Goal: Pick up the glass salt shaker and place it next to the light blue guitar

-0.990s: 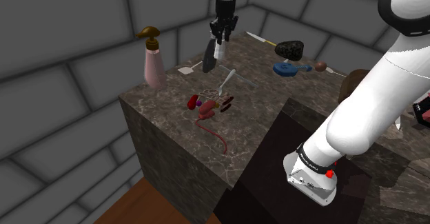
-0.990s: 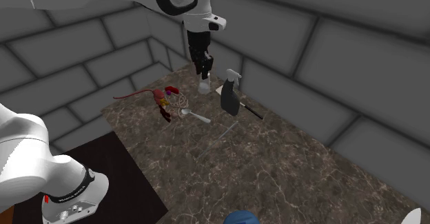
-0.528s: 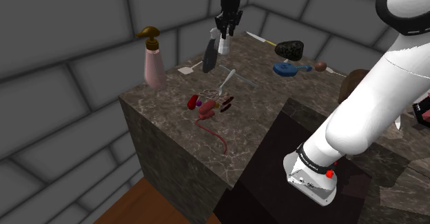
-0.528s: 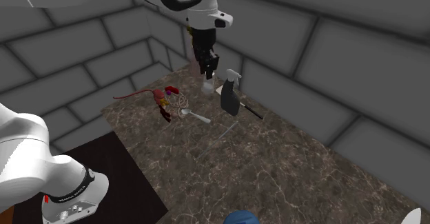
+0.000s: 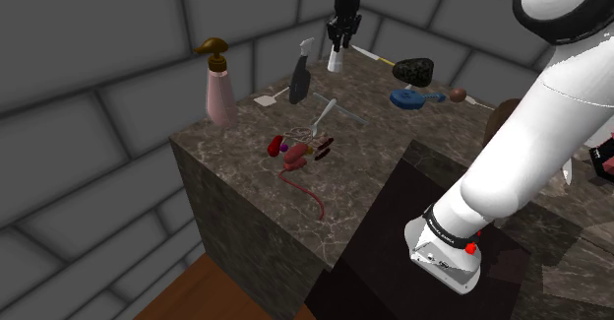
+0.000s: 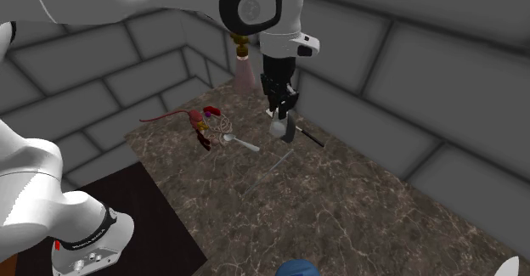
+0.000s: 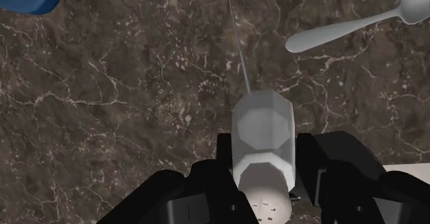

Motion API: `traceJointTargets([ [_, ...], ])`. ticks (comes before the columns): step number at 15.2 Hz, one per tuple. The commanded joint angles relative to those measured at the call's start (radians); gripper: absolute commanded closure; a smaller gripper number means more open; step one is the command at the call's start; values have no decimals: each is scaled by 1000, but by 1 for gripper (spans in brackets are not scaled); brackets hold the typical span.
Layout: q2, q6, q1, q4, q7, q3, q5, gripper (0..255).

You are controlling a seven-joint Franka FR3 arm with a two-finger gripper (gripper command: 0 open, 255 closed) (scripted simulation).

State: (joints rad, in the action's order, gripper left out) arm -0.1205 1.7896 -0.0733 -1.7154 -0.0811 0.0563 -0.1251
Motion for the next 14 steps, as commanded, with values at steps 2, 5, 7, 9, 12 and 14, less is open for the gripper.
traceJointTargets([
  [2,-44,10,-37,44,-66,28,4,255],
  [5,-93,17,-76,93,-130,53,11,255],
  [7,-131,19,-102,133,-172,68,18,255],
  [9,-172,18,-130,180,-214,82,27,255],
  [12,-241,10,-173,264,-275,100,42,255],
  [14,-293,1,-203,330,-315,109,53,255],
])
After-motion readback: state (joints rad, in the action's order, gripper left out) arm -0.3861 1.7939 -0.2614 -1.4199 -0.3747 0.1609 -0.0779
